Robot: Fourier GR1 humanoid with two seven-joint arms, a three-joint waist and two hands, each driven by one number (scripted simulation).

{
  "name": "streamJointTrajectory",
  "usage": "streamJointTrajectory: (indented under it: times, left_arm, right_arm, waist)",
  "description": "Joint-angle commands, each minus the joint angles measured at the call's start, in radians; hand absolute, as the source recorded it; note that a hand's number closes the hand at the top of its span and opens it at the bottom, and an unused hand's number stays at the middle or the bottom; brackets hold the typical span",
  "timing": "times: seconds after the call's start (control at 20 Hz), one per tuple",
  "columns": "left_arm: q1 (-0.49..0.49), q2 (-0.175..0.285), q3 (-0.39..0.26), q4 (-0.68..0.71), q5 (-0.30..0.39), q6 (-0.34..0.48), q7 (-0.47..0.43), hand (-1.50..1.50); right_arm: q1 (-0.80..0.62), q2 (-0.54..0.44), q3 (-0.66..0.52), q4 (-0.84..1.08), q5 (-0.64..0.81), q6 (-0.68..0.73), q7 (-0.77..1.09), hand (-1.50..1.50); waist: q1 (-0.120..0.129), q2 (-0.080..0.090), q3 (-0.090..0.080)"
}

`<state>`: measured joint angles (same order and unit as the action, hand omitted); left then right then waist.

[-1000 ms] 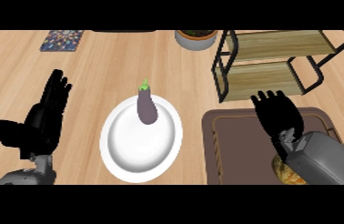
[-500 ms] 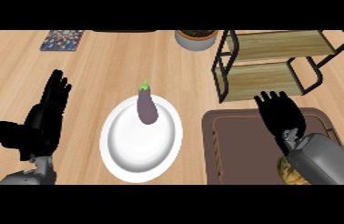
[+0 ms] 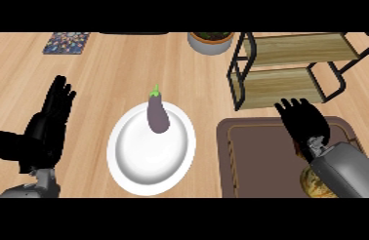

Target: Pick the sweet potato from the tray and place it in the tiered shelf

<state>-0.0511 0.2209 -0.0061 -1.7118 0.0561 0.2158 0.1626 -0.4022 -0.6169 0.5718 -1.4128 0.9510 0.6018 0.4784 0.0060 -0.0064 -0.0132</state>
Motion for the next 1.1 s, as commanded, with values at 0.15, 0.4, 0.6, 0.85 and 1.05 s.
streamJointTrajectory:
  times: [0.15,0.4,0.6,0.85,1.05]
  left_arm:
    - [-0.01,-0.026,-0.004,0.05,-0.022,-0.011,-0.04,0.0]
    - [-0.04,-0.018,0.033,0.083,-0.002,-0.028,-0.05,0.0]
    - [-0.015,-0.034,0.021,0.072,-0.027,-0.013,-0.067,0.0]
    - [-0.012,-0.028,0.041,0.053,-0.017,0.004,-0.029,0.0]
    - [0.027,-0.034,0.013,0.024,-0.033,-0.004,-0.035,0.0]
  right_arm:
    - [0.07,0.008,-0.027,0.103,0.058,-0.049,-0.066,1.5]
    - [0.025,0.023,0.035,0.126,0.157,-0.102,-0.147,1.5]
    - [0.061,0.012,-0.02,0.086,0.147,-0.164,-0.182,1.5]
    - [0.227,0.256,-0.137,-0.067,-0.023,-0.307,-0.05,1.5]
    - [0.334,0.261,-0.146,-0.199,-0.036,-0.361,-0.05,1.5]
  waist:
    - [-0.007,0.008,0.013]
    - [-0.002,0.009,0.013]
    - [-0.009,0.006,0.013]
    - [-0.067,-0.004,0.015]
    - [-0.049,-0.004,0.014]
